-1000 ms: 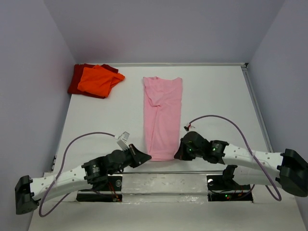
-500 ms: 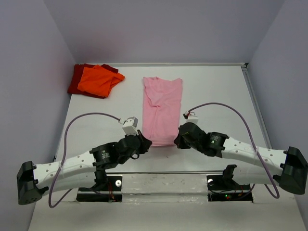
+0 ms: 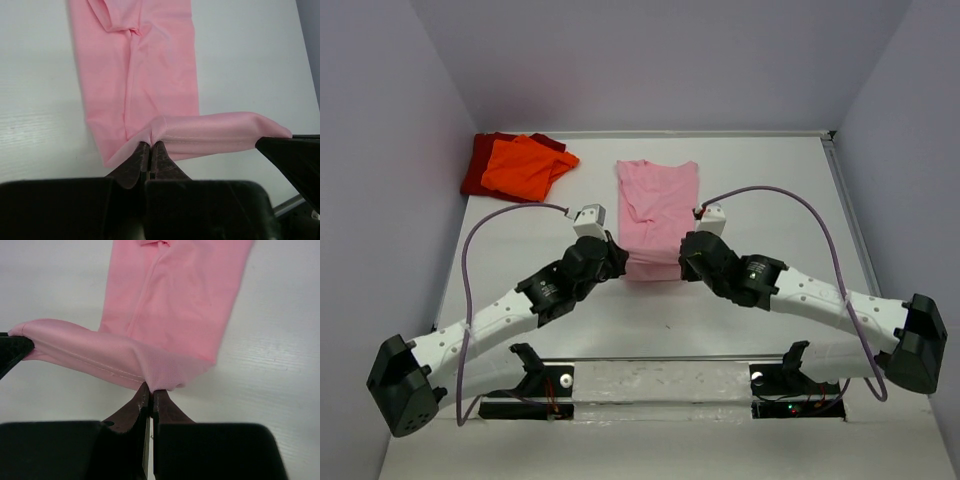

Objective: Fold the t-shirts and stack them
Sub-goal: Fold the folded rectangular tshirt in 1/3 of the way, then grab one side of the 2/3 rectangular tshirt with both arms

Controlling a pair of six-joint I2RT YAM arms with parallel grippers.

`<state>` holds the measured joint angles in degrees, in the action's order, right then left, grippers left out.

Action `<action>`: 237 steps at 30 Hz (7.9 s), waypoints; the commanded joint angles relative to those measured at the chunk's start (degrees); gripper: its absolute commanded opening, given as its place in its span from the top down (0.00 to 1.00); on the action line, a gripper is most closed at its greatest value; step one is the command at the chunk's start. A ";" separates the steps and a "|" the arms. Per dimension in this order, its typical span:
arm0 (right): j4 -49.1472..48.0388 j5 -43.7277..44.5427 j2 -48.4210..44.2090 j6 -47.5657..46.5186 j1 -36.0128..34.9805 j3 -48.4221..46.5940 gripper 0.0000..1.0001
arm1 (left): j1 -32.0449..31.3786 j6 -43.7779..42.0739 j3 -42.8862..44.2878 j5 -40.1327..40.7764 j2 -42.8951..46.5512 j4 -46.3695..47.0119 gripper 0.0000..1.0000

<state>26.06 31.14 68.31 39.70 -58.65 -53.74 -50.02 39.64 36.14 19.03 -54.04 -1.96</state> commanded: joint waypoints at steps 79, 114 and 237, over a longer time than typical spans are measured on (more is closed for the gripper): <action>-20.26 -4.15 34.43 -26.52 23.58 -17.89 0.41 | 17.24 -2.82 18.79 -14.18 -39.03 16.55 0.03; -16.48 -19.36 46.82 -27.40 22.53 -26.86 0.43 | 13.81 -3.87 8.33 -15.24 -27.52 17.69 0.05; -40.13 -49.51 32.67 -3.93 42.92 5.74 0.44 | 29.63 4.31 13.43 -37.31 -56.52 38.61 0.10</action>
<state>-15.11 -17.78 103.09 36.21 -15.44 -49.76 -20.51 44.01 48.80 -17.50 -108.27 38.92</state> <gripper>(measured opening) 0.556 0.905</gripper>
